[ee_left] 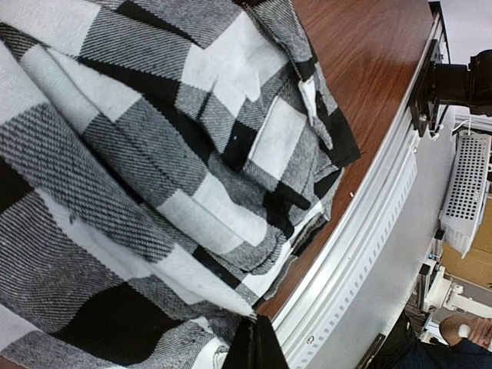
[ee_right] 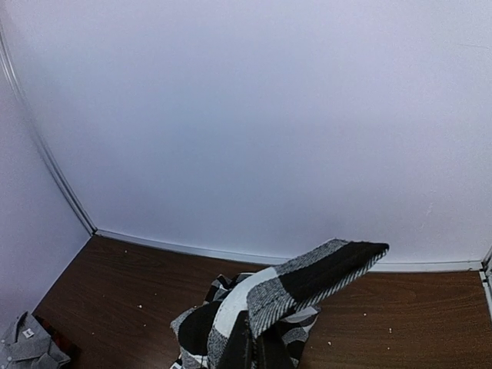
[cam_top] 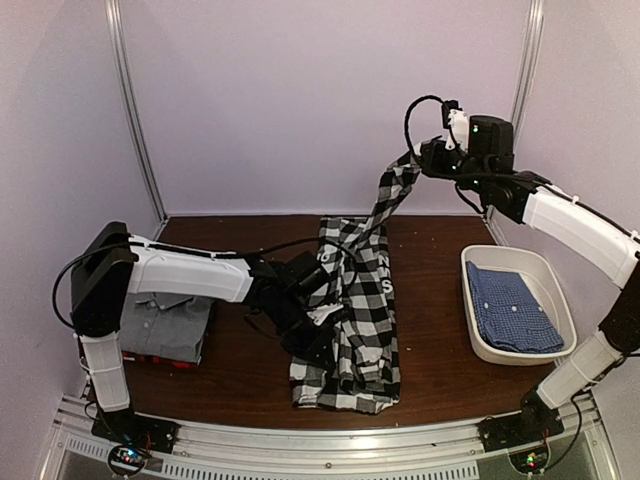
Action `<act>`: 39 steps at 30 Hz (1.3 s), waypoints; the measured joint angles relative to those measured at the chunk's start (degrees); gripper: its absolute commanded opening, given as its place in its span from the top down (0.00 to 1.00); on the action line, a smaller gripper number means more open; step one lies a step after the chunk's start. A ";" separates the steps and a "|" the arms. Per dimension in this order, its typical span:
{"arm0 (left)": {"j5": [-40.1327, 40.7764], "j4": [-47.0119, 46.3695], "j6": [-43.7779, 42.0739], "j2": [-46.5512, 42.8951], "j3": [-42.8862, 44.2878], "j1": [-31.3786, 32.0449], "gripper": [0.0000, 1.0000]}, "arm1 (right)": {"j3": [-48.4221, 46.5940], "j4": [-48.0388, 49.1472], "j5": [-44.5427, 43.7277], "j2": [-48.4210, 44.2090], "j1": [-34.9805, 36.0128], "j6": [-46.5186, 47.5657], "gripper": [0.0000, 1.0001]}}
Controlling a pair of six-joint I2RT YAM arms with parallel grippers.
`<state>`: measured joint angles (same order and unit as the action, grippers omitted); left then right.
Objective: Fold and stack the long sleeve shirts
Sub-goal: Fold the 1/3-folded shirt at the center of the board.
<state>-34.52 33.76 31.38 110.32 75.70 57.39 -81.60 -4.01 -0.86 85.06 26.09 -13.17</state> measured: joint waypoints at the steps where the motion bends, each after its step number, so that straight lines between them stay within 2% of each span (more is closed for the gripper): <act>1: -0.31 -0.20 0.00 0.39 0.09 0.00 1.00 | 0.00 0.00 0.35 0.24 -0.11 0.00 0.98; 15: -3.80 -5.84 1.95 3.23 0.72 0.00 0.99 | 0.11 -0.15 4.90 1.70 -0.26 -0.33 0.98; 17: -4.00 -6.03 2.03 3.61 0.72 0.00 0.90 | 0.13 -0.20 5.33 1.70 -0.26 -0.37 0.98; 25: -5.73 -7.93 2.75 4.07 1.03 0.07 0.67 | 3.50 -0.35 9.07 1.42 -0.26 -0.74 0.98; 33: -7.78 -13.44 4.55 0.09 1.84 -1.73 0.66 | 9.09 -2.60 17.75 -0.50 -0.11 -0.70 0.98; 39: -5.77 -19.45 8.28 -3.48 1.99 -10.34 0.66 | 11.54 -2.89 22.97 -2.40 2.29 -0.09 0.98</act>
<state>-40.29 14.31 39.66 106.85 77.69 47.05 -70.06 -6.90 22.11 82.65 28.38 -13.26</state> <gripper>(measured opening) 0.342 0.025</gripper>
